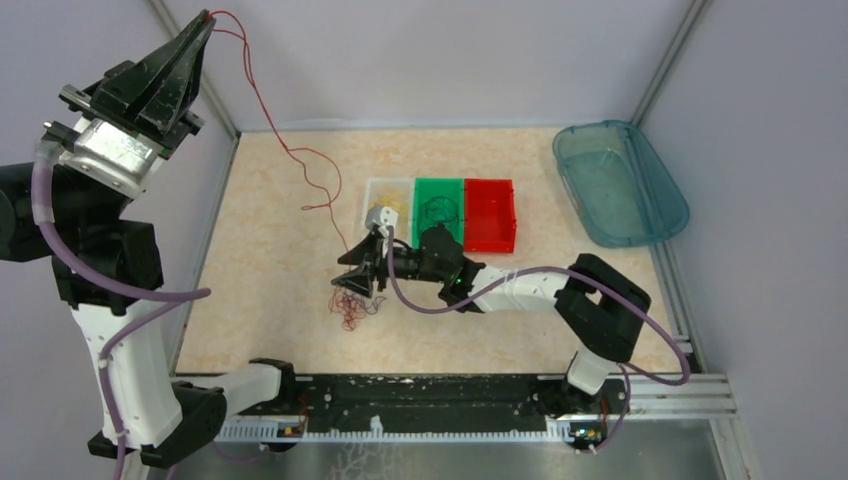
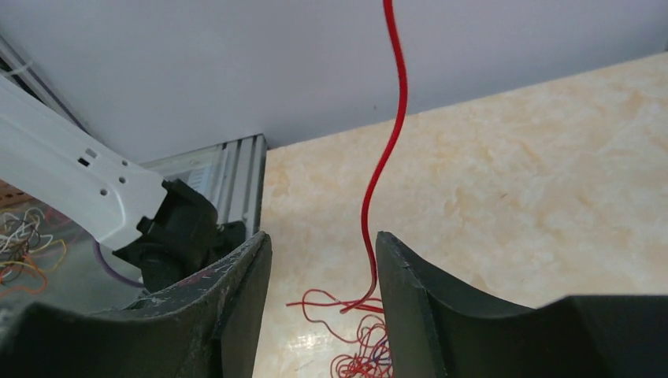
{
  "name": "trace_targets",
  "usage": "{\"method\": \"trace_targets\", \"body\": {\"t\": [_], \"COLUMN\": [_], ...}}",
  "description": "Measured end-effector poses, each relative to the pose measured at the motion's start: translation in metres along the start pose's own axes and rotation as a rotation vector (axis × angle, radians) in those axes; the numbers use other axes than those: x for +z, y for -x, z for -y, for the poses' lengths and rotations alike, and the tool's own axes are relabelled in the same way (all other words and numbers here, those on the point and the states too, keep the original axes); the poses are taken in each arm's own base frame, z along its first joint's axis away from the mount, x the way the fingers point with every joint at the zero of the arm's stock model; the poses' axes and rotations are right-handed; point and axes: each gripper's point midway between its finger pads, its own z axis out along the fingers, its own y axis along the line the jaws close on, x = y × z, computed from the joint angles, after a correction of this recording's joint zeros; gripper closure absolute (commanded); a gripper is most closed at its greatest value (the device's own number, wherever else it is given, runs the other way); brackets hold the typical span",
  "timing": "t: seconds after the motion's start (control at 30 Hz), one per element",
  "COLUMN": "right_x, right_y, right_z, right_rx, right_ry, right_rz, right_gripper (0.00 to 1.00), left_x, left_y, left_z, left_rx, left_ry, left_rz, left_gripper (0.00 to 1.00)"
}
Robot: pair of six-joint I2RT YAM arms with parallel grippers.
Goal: Untangle the cables
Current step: Untie the cable.
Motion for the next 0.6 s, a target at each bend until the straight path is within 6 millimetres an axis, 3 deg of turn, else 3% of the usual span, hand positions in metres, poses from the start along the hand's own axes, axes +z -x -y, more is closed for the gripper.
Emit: {"method": "trace_targets", "body": {"t": [0.3,0.6], "right_x": [0.013,0.015], "right_y": [-0.07,-0.114], "right_z": [0.014,0.021], "right_rx": [0.123,0.197], "right_ry": [-0.015,-0.026], "right_rz": [-0.092,-0.148], "right_gripper": [0.57,0.59], "left_x": [0.002,0.005], "left_y": [0.014,0.036], "left_z": [-0.011,-0.033], "left_rx": [0.036,0.12], "left_ry": [0.031,0.101], "left_rz": [0.034,0.089], "left_gripper": [1.0,1.0]}}
